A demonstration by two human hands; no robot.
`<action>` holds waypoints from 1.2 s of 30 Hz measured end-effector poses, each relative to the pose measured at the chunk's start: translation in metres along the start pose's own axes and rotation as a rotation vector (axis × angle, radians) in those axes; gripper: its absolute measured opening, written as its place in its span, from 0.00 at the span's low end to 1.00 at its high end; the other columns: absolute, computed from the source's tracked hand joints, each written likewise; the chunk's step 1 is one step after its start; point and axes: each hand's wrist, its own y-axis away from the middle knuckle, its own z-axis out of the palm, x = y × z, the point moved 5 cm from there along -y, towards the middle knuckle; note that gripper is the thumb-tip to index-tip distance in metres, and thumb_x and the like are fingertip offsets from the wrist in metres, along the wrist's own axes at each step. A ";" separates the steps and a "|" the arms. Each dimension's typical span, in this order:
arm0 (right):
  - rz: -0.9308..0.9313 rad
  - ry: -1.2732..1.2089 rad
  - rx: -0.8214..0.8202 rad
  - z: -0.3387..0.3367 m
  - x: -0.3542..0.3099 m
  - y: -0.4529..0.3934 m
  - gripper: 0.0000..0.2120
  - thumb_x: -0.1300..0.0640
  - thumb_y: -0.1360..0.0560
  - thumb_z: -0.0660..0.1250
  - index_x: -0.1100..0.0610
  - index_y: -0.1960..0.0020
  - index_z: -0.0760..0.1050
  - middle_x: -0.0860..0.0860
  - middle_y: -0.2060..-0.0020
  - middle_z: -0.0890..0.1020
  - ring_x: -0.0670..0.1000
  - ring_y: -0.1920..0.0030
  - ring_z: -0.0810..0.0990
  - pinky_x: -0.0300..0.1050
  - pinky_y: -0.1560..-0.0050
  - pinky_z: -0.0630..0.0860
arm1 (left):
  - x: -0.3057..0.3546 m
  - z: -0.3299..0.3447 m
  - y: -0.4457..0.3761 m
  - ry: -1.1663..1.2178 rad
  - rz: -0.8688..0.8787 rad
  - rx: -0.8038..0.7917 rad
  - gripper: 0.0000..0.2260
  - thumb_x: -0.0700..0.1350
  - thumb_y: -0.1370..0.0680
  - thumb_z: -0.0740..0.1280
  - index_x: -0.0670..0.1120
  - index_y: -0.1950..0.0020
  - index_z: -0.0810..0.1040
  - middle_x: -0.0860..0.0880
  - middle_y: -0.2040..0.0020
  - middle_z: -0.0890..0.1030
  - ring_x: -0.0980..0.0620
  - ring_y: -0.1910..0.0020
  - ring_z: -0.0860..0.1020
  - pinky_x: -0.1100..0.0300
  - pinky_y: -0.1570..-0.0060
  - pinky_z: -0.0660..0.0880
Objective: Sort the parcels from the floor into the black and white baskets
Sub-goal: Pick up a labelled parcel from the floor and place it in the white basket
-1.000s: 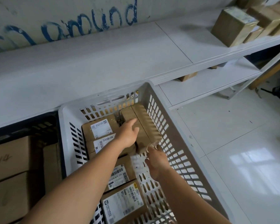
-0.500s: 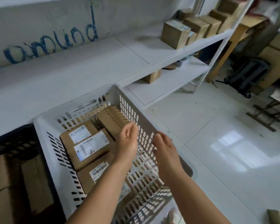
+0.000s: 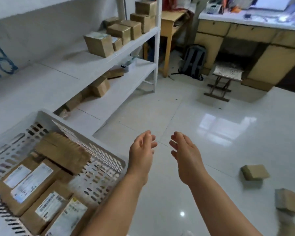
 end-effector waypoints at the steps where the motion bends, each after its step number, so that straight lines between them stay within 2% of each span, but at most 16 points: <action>1: 0.002 -0.014 0.026 -0.023 -0.002 -0.003 0.14 0.48 0.20 0.58 0.51 0.39 0.74 0.42 0.50 0.78 0.49 0.41 0.76 0.51 0.35 0.70 | -0.001 0.022 0.005 -0.006 -0.008 -0.033 0.12 0.50 0.17 0.55 0.49 0.38 0.72 0.53 0.45 0.79 0.55 0.45 0.78 0.62 0.47 0.73; 5: 0.001 -0.069 0.118 -0.112 -0.008 -0.008 0.09 0.47 0.20 0.57 0.48 0.50 0.74 0.43 0.49 0.78 0.48 0.41 0.76 0.53 0.34 0.69 | -0.010 0.106 0.023 -0.079 -0.012 -0.146 0.09 0.51 0.17 0.55 0.51 0.42 0.72 0.53 0.45 0.78 0.54 0.45 0.78 0.57 0.42 0.73; 8: -0.019 -0.107 0.200 -0.175 -0.013 -0.009 0.09 0.48 0.20 0.56 0.47 0.54 0.73 0.44 0.49 0.77 0.49 0.41 0.75 0.54 0.34 0.69 | -0.017 0.166 0.037 -0.130 -0.007 -0.233 0.10 0.51 0.17 0.54 0.52 0.41 0.72 0.52 0.43 0.78 0.54 0.44 0.78 0.55 0.40 0.73; 10: -0.029 -0.146 0.268 -0.216 -0.013 -0.010 0.09 0.48 0.20 0.56 0.48 0.53 0.73 0.44 0.49 0.77 0.50 0.40 0.75 0.54 0.34 0.69 | -0.024 0.203 0.046 -0.158 -0.010 -0.303 0.12 0.52 0.17 0.54 0.51 0.38 0.72 0.52 0.42 0.78 0.54 0.44 0.78 0.55 0.40 0.73; 14: -0.014 -0.231 0.416 -0.288 -0.003 -0.009 0.13 0.49 0.19 0.56 0.54 0.43 0.74 0.48 0.44 0.77 0.50 0.40 0.75 0.54 0.35 0.69 | -0.038 0.272 0.061 -0.220 -0.038 -0.448 0.13 0.51 0.17 0.54 0.50 0.36 0.71 0.52 0.43 0.78 0.55 0.45 0.78 0.59 0.47 0.73; 17: 0.018 -0.290 0.515 -0.332 0.006 -0.010 0.13 0.50 0.20 0.57 0.57 0.45 0.75 0.50 0.48 0.78 0.51 0.41 0.75 0.53 0.37 0.70 | -0.048 0.316 0.066 -0.265 -0.061 -0.536 0.10 0.51 0.17 0.54 0.52 0.39 0.71 0.54 0.46 0.78 0.58 0.48 0.78 0.63 0.53 0.73; 20: 0.040 -0.333 0.612 -0.368 0.015 -0.016 0.12 0.50 0.20 0.56 0.54 0.50 0.75 0.51 0.46 0.79 0.52 0.42 0.76 0.52 0.38 0.70 | -0.062 0.355 0.064 -0.299 -0.094 -0.613 0.09 0.51 0.17 0.54 0.52 0.41 0.71 0.55 0.48 0.78 0.58 0.49 0.78 0.63 0.53 0.74; 23: 0.062 -0.355 0.685 -0.399 0.019 -0.029 0.13 0.48 0.19 0.55 0.54 0.50 0.75 0.55 0.45 0.79 0.55 0.41 0.76 0.53 0.39 0.70 | -0.073 0.394 0.057 -0.319 -0.139 -0.679 0.09 0.50 0.17 0.55 0.50 0.41 0.72 0.53 0.47 0.78 0.56 0.49 0.78 0.60 0.51 0.74; 26: 0.088 -0.388 0.741 -0.426 0.016 -0.049 0.12 0.49 0.19 0.54 0.50 0.53 0.74 0.50 0.51 0.78 0.52 0.45 0.76 0.48 0.44 0.70 | -0.082 0.432 0.043 -0.334 -0.173 -0.737 0.10 0.49 0.17 0.55 0.50 0.40 0.71 0.51 0.46 0.78 0.54 0.48 0.78 0.58 0.48 0.73; 28: 0.096 -0.401 0.778 -0.442 0.011 -0.067 0.11 0.48 0.19 0.55 0.51 0.48 0.75 0.48 0.50 0.78 0.51 0.44 0.75 0.47 0.45 0.69 | -0.083 0.459 0.028 -0.322 -0.202 -0.751 0.10 0.49 0.17 0.54 0.50 0.39 0.71 0.50 0.45 0.78 0.52 0.47 0.78 0.57 0.47 0.73; 31: 0.149 -0.410 0.833 -0.464 0.004 -0.097 0.14 0.48 0.19 0.55 0.54 0.43 0.74 0.48 0.49 0.78 0.51 0.43 0.75 0.50 0.40 0.70 | -0.084 0.494 0.002 -0.318 -0.238 -0.743 0.10 0.48 0.17 0.55 0.49 0.40 0.71 0.50 0.45 0.78 0.51 0.47 0.79 0.56 0.47 0.73; 34: 0.181 -0.459 0.842 -0.479 -0.007 -0.126 0.10 0.50 0.20 0.56 0.52 0.51 0.74 0.46 0.57 0.77 0.50 0.48 0.75 0.48 0.42 0.69 | -0.089 0.525 -0.022 -0.327 -0.279 -0.753 0.09 0.48 0.18 0.56 0.48 0.42 0.73 0.51 0.47 0.79 0.52 0.47 0.79 0.55 0.46 0.74; 36: 0.179 -0.493 0.860 -0.488 -0.012 -0.144 0.10 0.50 0.20 0.56 0.51 0.55 0.73 0.44 0.58 0.77 0.50 0.50 0.74 0.50 0.38 0.68 | -0.095 0.545 -0.035 -0.331 -0.316 -0.748 0.09 0.48 0.18 0.56 0.48 0.42 0.73 0.52 0.48 0.79 0.51 0.47 0.79 0.56 0.47 0.74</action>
